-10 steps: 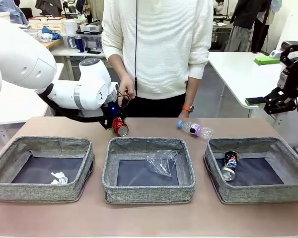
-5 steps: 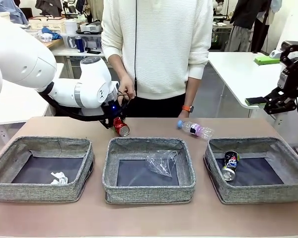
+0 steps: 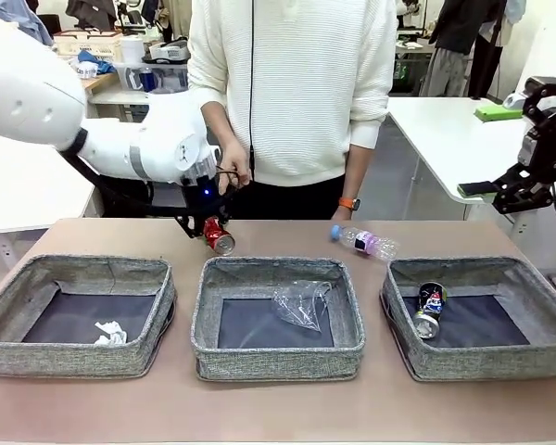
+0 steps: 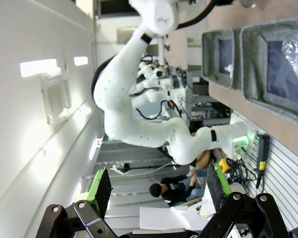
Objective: Sort the waste into the appropriate baskets.
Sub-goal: Pick up the waste item pointed out by the person.
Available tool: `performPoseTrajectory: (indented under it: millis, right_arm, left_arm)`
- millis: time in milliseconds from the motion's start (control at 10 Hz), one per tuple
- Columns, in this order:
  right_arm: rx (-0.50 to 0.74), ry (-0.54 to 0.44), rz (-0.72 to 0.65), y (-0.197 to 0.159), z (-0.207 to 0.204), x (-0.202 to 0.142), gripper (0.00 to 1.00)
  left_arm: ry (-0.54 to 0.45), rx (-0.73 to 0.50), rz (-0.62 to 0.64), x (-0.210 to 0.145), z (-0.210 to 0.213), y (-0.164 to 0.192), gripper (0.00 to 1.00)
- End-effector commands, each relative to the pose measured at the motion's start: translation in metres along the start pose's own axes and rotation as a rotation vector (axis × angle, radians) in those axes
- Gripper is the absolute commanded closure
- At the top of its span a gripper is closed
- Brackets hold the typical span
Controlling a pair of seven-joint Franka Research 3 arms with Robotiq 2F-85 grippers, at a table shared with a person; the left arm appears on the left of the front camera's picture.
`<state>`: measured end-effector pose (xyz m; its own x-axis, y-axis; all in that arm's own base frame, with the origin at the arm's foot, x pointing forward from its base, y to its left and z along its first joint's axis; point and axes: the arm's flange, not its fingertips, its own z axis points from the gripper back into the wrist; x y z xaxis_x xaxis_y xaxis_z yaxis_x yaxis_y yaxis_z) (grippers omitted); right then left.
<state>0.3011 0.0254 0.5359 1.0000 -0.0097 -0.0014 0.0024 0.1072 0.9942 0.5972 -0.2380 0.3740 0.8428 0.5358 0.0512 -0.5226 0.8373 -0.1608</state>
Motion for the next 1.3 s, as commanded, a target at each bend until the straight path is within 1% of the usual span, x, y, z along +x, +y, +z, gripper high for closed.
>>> performPoseTrajectory:
  millis: [0,100,200,300,400,500,600,700,800,1000,1100,1200]
  right_arm:
    - [0.023,-0.001,0.014,0.002,0.0,0.0,0.0]
    - [0.023,-0.001,0.014,0.002,0.0,0.0,0.0]
    - [0.023,-0.001,0.014,0.002,0.0,0.0,0.0]
    - [0.023,-0.001,0.014,0.002,0.0,0.0,0.0]
    - [0.023,-0.001,0.014,0.002,0.0,0.0,0.0]
    - [0.023,-0.001,0.014,0.002,0.0,0.0,0.0]
    - [0.023,-0.001,0.014,0.002,0.0,0.0,0.0]
    - [0.023,-0.001,0.014,0.002,0.0,0.0,0.0]
    - [0.023,-0.001,0.014,0.002,0.0,0.0,0.0]
    - [0.023,-0.001,0.014,0.002,0.0,0.0,0.0]
    - [0.023,-0.001,0.014,0.002,0.0,0.0,0.0]
    - [0.023,-0.001,0.014,0.002,0.0,0.0,0.0]
  left_arm:
    - [-0.087,-0.028,-0.044,-0.022,0.072,0.052,1.0]
    - [-0.188,-0.094,-0.081,-0.038,0.119,0.078,1.0]
    - [-0.227,-0.128,-0.205,-0.059,0.157,0.093,1.0]
    - [-0.196,-0.133,-0.374,-0.083,0.191,0.1,1.0]
    - [-0.129,-0.095,-0.558,-0.105,0.218,0.103,1.0]
    - [-0.042,-0.048,-0.716,-0.125,0.24,0.101,1.0]
    - [0.013,-0.036,-0.811,-0.142,0.254,0.093,1.0]
    - [0.115,-0.048,-0.833,-0.149,0.254,0.085,1.0]
    - [-0.061,-0.095,-0.691,-0.156,0.25,0.097,1.0]
    - [-0.061,-0.095,-0.691,-0.156,0.25,0.097,1.0]
    - [0.011,-0.089,-0.765,-0.164,0.257,0.093,0.52]
    - [0.037,-0.097,-0.73,-0.187,0.254,0.072,0.52]
